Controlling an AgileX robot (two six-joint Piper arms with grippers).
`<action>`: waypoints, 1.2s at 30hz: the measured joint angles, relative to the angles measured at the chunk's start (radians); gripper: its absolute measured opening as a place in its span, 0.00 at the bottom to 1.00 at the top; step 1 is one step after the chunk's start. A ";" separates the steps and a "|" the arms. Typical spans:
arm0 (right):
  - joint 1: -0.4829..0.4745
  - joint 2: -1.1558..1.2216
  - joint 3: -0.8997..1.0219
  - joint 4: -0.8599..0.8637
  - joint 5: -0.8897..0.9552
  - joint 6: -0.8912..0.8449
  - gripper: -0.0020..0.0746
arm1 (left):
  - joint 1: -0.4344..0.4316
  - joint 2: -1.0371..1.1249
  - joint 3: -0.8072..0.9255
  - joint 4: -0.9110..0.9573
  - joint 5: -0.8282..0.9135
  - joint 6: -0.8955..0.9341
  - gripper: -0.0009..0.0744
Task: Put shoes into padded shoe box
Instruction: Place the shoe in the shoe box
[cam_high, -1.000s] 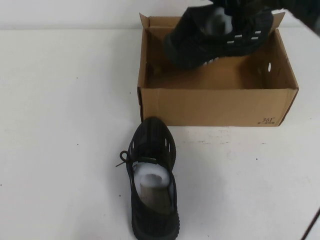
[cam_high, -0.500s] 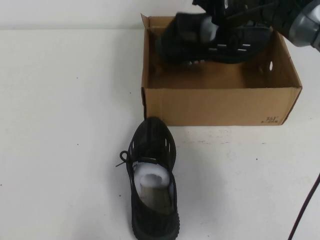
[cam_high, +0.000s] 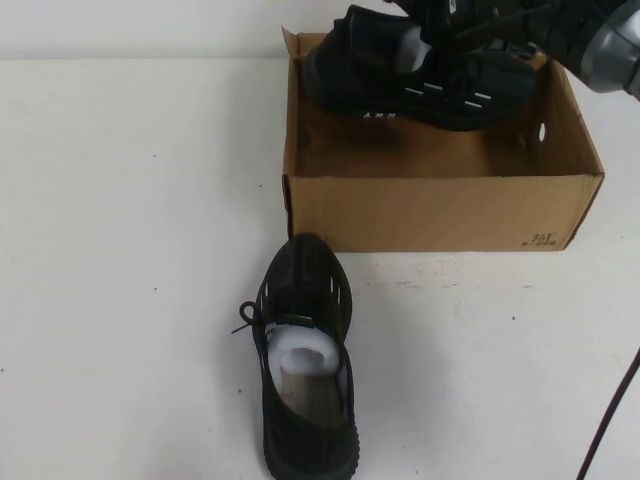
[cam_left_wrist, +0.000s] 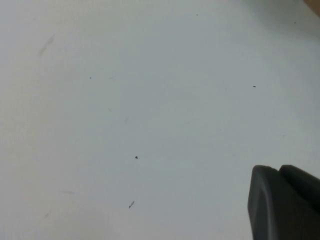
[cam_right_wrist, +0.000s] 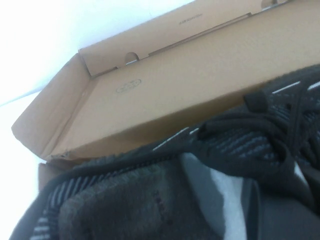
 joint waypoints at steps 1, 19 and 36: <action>0.000 0.000 0.000 -0.002 0.000 -0.007 0.05 | 0.000 0.000 0.000 0.000 0.000 0.000 0.01; -0.017 0.086 -0.002 -0.003 0.015 -0.075 0.05 | 0.000 0.000 0.000 0.000 0.000 0.000 0.01; -0.021 0.126 -0.002 -0.010 -0.009 -0.139 0.05 | 0.000 0.000 0.000 0.000 0.000 0.000 0.01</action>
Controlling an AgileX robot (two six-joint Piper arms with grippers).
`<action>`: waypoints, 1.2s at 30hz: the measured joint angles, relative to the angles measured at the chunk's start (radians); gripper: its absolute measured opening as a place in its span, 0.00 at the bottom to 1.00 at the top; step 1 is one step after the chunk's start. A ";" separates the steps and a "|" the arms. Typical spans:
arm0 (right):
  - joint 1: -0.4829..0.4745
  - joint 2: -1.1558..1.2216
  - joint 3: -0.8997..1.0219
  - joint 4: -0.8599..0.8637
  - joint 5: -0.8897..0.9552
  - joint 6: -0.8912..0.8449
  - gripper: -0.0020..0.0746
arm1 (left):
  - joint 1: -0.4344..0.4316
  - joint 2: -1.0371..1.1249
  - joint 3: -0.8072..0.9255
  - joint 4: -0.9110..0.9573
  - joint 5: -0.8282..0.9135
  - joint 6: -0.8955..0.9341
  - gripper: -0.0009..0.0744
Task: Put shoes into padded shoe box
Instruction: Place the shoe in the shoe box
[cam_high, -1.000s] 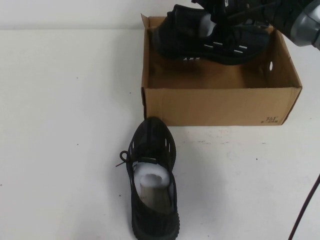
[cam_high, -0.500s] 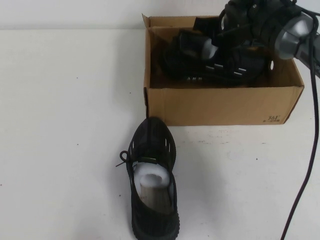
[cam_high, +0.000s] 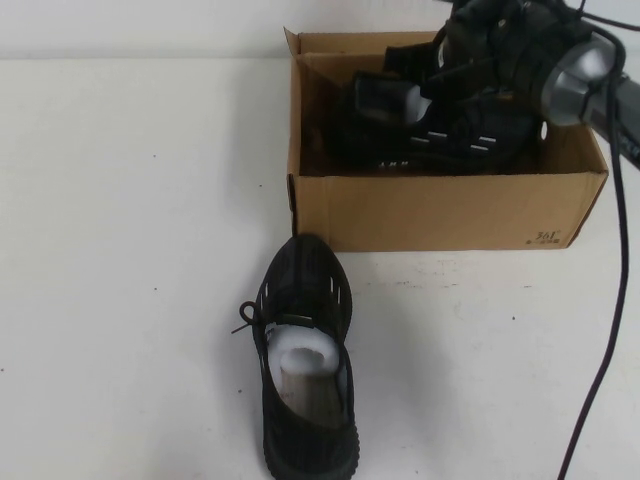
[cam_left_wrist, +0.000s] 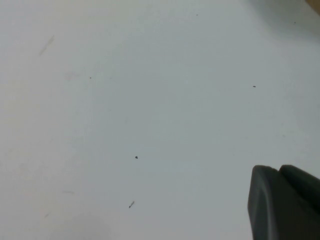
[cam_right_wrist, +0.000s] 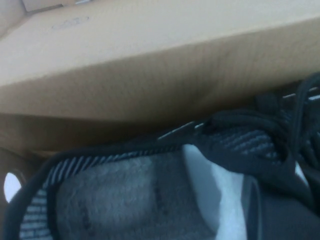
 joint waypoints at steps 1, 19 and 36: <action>0.000 0.009 0.000 0.000 -0.008 -0.004 0.05 | 0.000 0.000 0.000 0.000 0.000 0.000 0.01; 0.000 0.041 0.000 -0.072 -0.056 -0.105 0.05 | 0.000 0.000 0.000 0.000 0.000 0.000 0.01; -0.002 0.043 0.000 -0.035 -0.073 -0.395 0.05 | 0.000 0.000 0.000 0.000 0.000 0.000 0.01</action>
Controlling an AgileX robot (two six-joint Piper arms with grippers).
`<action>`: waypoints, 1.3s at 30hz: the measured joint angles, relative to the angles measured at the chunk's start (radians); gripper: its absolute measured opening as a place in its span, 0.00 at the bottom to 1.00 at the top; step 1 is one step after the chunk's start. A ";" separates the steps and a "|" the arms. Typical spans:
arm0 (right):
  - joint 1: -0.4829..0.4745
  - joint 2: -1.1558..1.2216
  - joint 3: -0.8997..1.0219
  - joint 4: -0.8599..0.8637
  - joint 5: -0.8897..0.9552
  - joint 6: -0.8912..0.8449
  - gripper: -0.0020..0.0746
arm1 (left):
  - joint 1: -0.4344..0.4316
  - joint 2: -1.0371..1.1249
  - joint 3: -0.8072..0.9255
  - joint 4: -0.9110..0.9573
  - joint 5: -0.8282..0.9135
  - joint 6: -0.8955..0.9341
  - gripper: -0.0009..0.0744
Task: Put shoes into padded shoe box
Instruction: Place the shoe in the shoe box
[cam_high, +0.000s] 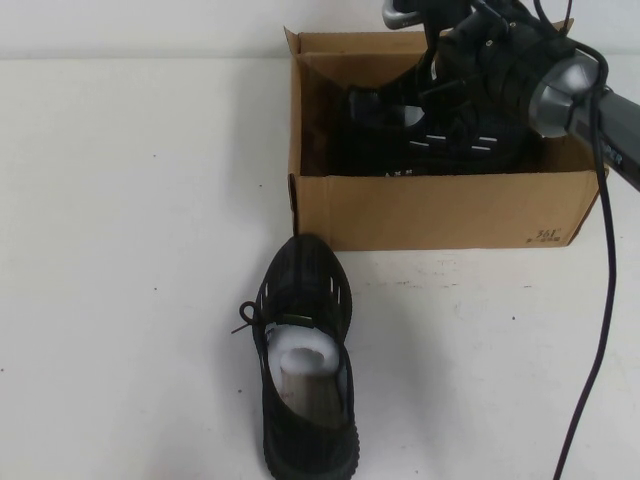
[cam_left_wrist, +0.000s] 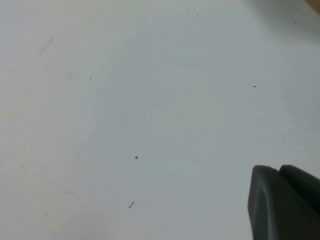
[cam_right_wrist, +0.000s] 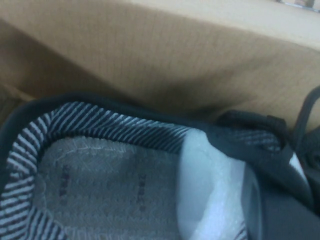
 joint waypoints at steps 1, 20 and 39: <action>0.000 0.000 0.000 0.002 -0.002 -0.003 0.05 | 0.000 0.000 0.000 0.000 0.000 0.000 0.01; -0.002 0.019 0.000 0.007 -0.015 -0.042 0.05 | 0.000 0.000 0.000 0.000 0.000 0.000 0.01; 0.006 -0.047 -0.002 0.009 0.078 -0.044 0.56 | 0.000 0.000 0.000 0.000 0.000 0.000 0.01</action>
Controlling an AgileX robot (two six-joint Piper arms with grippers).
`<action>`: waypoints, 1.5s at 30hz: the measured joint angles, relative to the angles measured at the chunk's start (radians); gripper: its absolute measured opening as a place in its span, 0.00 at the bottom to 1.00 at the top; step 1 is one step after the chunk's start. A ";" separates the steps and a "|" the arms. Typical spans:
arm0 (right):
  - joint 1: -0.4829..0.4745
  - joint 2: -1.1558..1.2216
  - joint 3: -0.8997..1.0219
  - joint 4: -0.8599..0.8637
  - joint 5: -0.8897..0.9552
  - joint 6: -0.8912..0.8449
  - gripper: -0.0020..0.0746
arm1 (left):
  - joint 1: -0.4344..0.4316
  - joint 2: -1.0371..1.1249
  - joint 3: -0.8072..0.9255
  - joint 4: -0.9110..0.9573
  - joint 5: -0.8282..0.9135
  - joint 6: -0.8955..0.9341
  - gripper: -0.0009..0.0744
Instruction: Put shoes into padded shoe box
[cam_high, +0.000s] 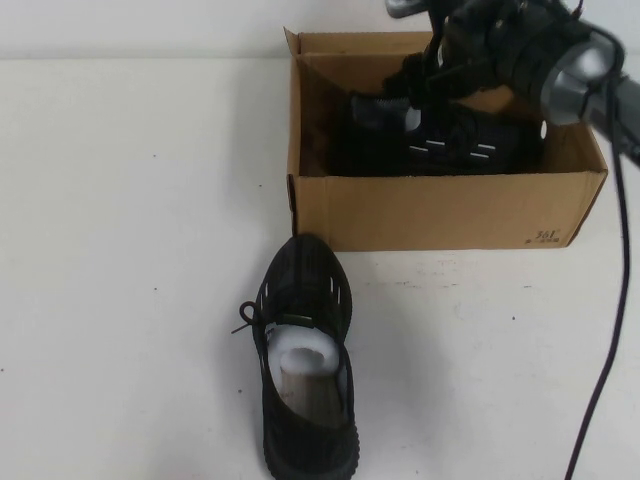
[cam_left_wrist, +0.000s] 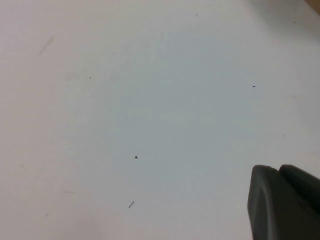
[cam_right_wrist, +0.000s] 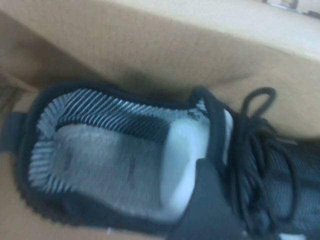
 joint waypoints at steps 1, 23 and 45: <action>0.005 -0.018 0.000 0.007 0.021 0.000 0.56 | 0.000 0.000 0.000 0.000 0.000 0.000 0.01; 0.059 -0.825 0.569 0.083 0.301 -0.044 0.02 | 0.000 0.000 0.000 0.000 0.000 0.000 0.01; 0.053 -1.106 0.855 0.055 0.399 -0.129 0.02 | 0.000 0.000 0.000 0.000 0.000 0.000 0.01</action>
